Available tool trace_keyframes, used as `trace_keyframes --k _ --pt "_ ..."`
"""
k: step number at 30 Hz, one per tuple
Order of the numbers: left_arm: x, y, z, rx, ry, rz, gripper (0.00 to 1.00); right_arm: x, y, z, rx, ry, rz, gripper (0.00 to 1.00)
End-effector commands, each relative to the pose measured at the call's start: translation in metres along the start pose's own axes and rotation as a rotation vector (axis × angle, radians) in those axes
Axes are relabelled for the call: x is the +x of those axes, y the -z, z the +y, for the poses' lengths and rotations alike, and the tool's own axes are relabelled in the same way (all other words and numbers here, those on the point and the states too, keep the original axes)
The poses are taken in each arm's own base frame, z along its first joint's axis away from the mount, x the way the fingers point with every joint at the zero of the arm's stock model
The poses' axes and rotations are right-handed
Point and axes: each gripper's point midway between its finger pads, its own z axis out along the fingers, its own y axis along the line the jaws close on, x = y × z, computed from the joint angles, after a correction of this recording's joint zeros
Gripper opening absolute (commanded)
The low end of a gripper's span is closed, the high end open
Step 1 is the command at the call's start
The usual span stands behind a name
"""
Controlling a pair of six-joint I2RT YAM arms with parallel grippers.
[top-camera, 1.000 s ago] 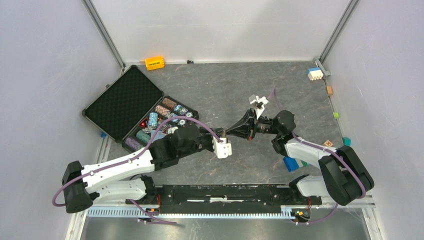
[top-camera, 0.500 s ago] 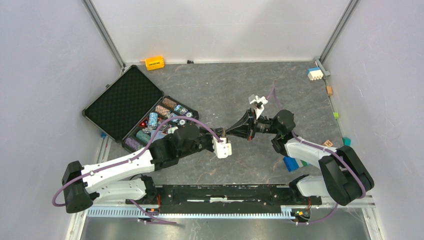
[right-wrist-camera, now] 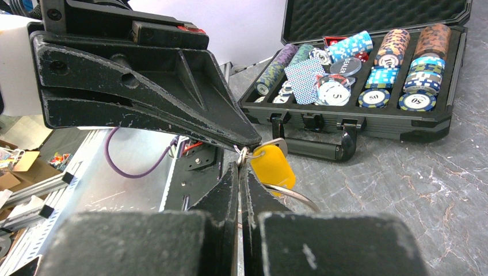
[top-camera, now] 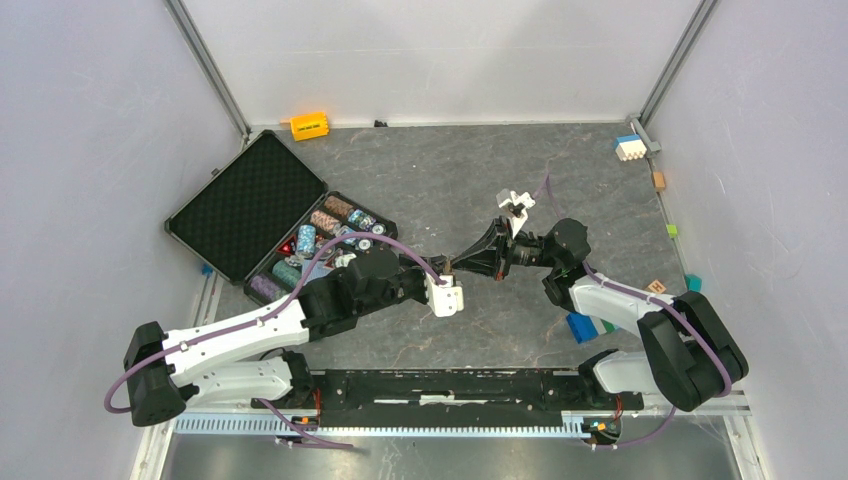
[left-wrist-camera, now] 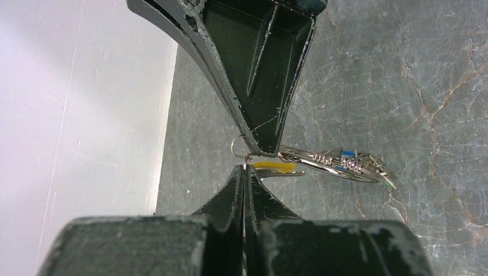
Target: Put the keys on the keyring
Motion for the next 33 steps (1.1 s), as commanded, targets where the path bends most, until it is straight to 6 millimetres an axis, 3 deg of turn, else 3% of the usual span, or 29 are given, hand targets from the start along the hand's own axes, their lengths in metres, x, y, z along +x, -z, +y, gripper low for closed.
trace_keyframes --k 1,33 --pt "-0.031 0.002 0.021 -0.051 0.005 -0.105 0.02 -0.021 -0.006 0.009 -0.033 0.088 -0.031 0.0" --pt "-0.03 -0.008 0.035 -0.109 0.076 -0.071 0.02 -0.019 -0.005 0.008 -0.023 0.139 -0.011 0.0"
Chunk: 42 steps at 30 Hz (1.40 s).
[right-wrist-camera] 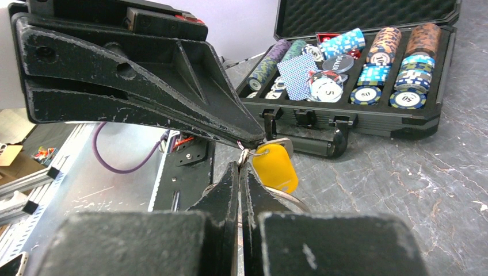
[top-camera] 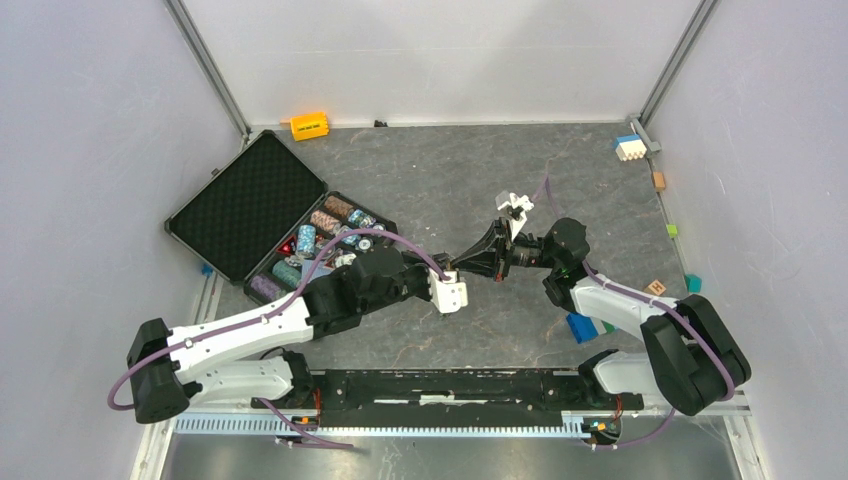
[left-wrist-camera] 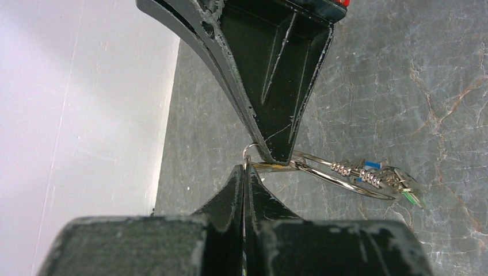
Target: Put the keys on the keyring
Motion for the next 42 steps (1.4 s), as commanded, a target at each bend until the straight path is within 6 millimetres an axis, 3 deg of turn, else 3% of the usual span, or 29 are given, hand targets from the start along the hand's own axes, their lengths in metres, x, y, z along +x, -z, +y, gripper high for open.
trace_keyframes --k 1,13,25,42 --pt "-0.031 -0.002 0.03 -0.094 0.063 -0.088 0.02 -0.024 -0.005 0.008 -0.029 0.103 -0.032 0.0" --pt "-0.025 0.005 0.03 -0.105 0.039 -0.084 0.02 -0.023 -0.004 0.006 -0.015 0.128 -0.02 0.0" --pt "-0.02 0.007 0.01 -0.006 -0.009 -0.077 0.02 -0.023 -0.001 -0.008 0.065 0.216 0.035 0.0" --pt "-0.01 0.004 0.008 0.0 -0.039 -0.032 0.02 -0.034 0.0 0.009 -0.004 0.285 0.038 0.0"
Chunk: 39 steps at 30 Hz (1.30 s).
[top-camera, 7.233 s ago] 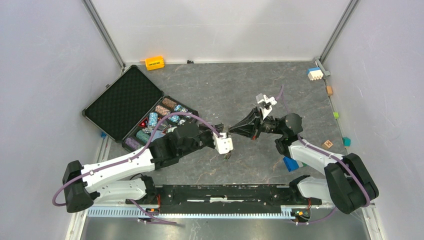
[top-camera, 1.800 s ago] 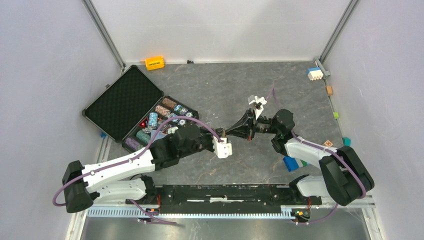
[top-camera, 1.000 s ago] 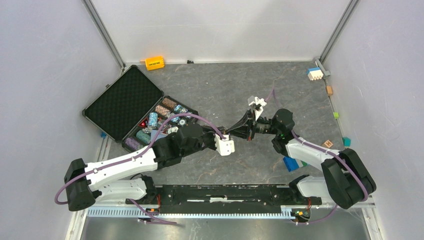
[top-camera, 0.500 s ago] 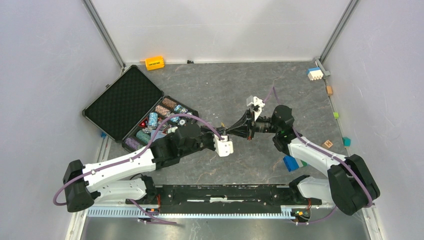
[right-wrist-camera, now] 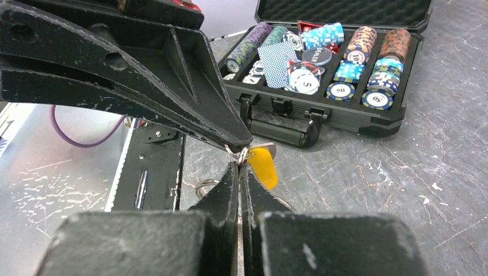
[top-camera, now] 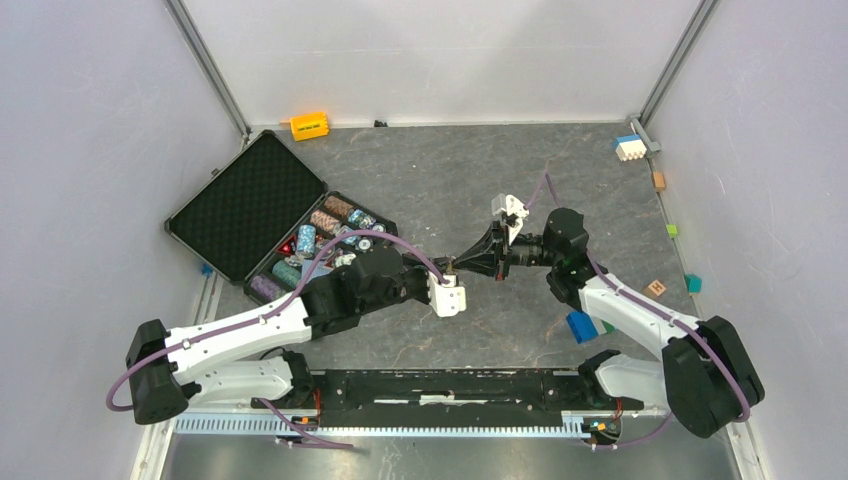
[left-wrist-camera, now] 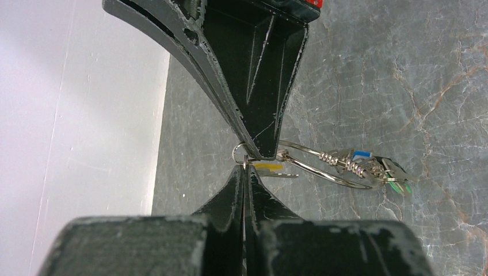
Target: Put the keys on the keyring
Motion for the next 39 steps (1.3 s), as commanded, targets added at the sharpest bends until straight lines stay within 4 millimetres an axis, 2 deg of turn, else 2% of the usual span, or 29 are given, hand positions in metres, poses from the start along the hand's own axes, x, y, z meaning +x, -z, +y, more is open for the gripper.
trace_keyframes --k 1,11,19,29,34,39 --pt "-0.008 0.003 0.014 -0.036 -0.033 -0.018 0.02 -0.035 0.0 0.01 -0.045 0.125 -0.056 0.0" --pt "-0.004 0.002 0.01 -0.004 -0.058 0.006 0.02 -0.036 0.001 0.021 -0.109 0.134 -0.055 0.0" --pt "-0.005 0.005 0.024 -0.069 -0.065 0.014 0.02 -0.019 0.004 -0.002 -0.009 0.189 0.049 0.0" --pt "-0.019 0.001 0.021 -0.031 -0.004 -0.037 0.02 -0.016 0.002 -0.01 0.013 0.174 0.08 0.0" --pt "-0.014 -0.002 0.019 -0.035 -0.009 -0.026 0.02 -0.012 0.003 -0.01 0.013 0.175 0.084 0.0" --pt "-0.012 0.002 0.025 -0.062 -0.026 -0.012 0.02 -0.009 0.005 -0.013 0.031 0.189 0.103 0.1"
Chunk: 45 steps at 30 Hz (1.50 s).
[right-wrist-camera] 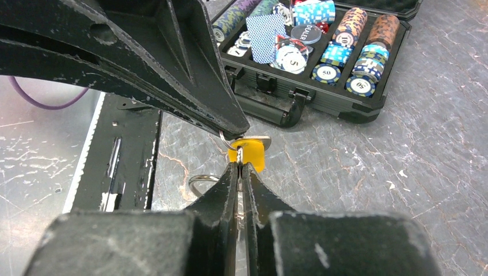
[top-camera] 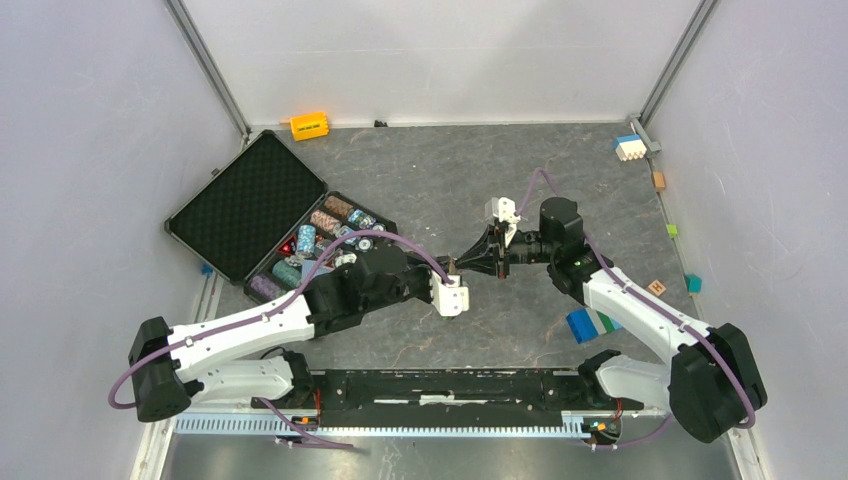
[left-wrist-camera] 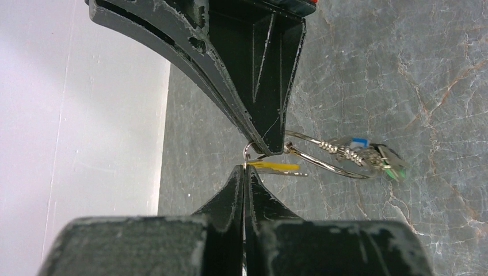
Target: Put the keys on the keyring
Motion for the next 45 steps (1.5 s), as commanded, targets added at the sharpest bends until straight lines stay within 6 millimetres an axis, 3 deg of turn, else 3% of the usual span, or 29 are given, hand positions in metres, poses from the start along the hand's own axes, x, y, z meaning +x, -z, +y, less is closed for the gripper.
trace_keyframes --k 1,4,10,14,23,28,35,41,45 --pt "-0.013 0.006 0.023 -0.067 0.0 -0.032 0.02 -0.015 0.002 -0.009 0.033 0.07 -0.009 0.14" --pt "-0.012 0.007 0.023 -0.059 -0.008 -0.022 0.02 -0.016 0.002 -0.008 0.037 0.079 -0.01 0.22" --pt "-0.011 0.012 0.025 -0.05 -0.026 0.0 0.02 -0.017 0.006 -0.009 0.053 0.133 0.002 0.49" --pt "-0.013 0.015 0.028 -0.046 -0.011 0.005 0.02 -0.014 0.005 -0.007 0.035 0.131 -0.002 0.58" --pt "-0.02 0.012 0.031 -0.054 0.052 -0.015 0.02 0.0 0.003 -0.013 0.071 0.102 -0.001 0.68" --pt "-0.023 0.011 0.033 -0.058 0.071 -0.02 0.02 0.01 0.002 -0.011 0.065 0.085 0.002 0.68" --pt "-0.027 0.012 0.036 -0.064 0.089 -0.033 0.02 0.035 -0.004 -0.021 0.088 0.023 0.047 0.6" --pt "-0.023 0.009 0.036 -0.067 0.083 -0.016 0.02 0.044 -0.007 -0.042 0.141 0.019 0.117 0.26" --pt "-0.005 0.004 0.034 -0.066 0.082 0.037 0.02 0.042 -0.001 -0.062 0.239 0.063 0.157 0.04"
